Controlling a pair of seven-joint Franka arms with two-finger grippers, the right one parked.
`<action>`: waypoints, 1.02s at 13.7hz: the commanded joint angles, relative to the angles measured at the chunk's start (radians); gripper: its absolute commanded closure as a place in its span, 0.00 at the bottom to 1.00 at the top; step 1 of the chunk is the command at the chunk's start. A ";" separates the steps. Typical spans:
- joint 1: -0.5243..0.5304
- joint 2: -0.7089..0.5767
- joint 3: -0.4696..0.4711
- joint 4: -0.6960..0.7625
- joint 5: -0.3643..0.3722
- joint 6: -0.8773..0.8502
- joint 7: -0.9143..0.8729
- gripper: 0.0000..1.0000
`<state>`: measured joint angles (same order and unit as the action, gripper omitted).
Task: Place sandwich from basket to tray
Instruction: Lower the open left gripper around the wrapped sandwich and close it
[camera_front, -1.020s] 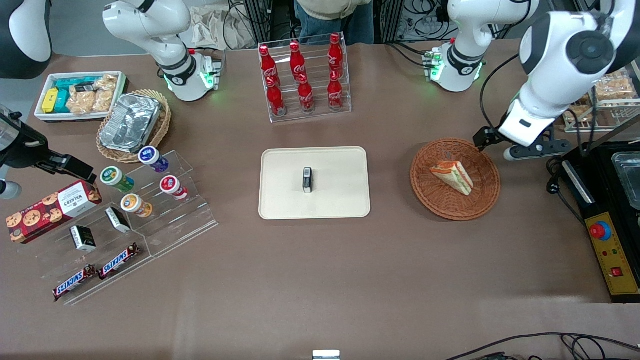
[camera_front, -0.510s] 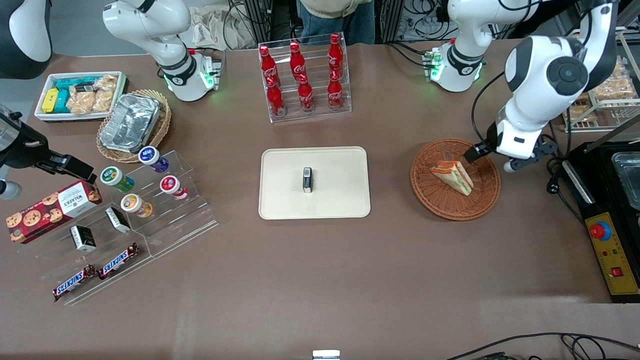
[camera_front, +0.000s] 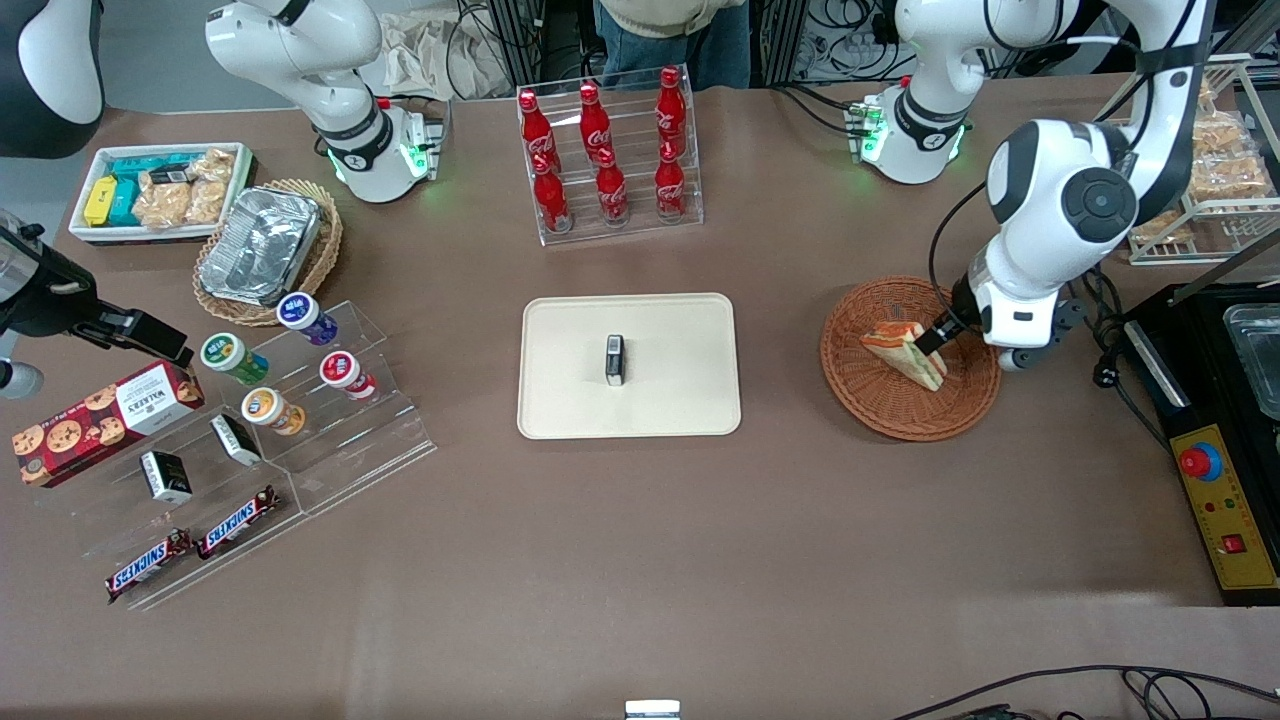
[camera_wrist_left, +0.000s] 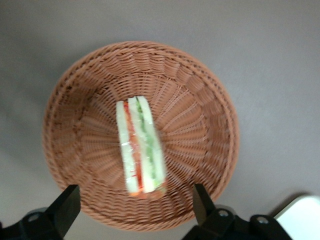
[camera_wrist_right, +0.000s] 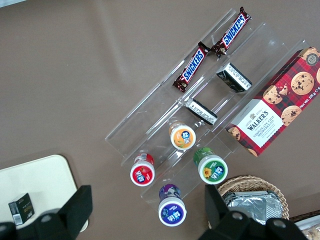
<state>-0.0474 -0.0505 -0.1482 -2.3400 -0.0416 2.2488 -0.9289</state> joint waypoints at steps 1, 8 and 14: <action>-0.006 0.030 -0.025 -0.015 -0.004 0.067 -0.132 0.00; -0.005 0.040 -0.027 -0.110 -0.001 0.159 -0.165 0.00; -0.005 0.041 -0.025 -0.145 0.006 0.164 -0.176 0.00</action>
<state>-0.0489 -0.0022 -0.1748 -2.4614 -0.0416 2.3898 -1.0770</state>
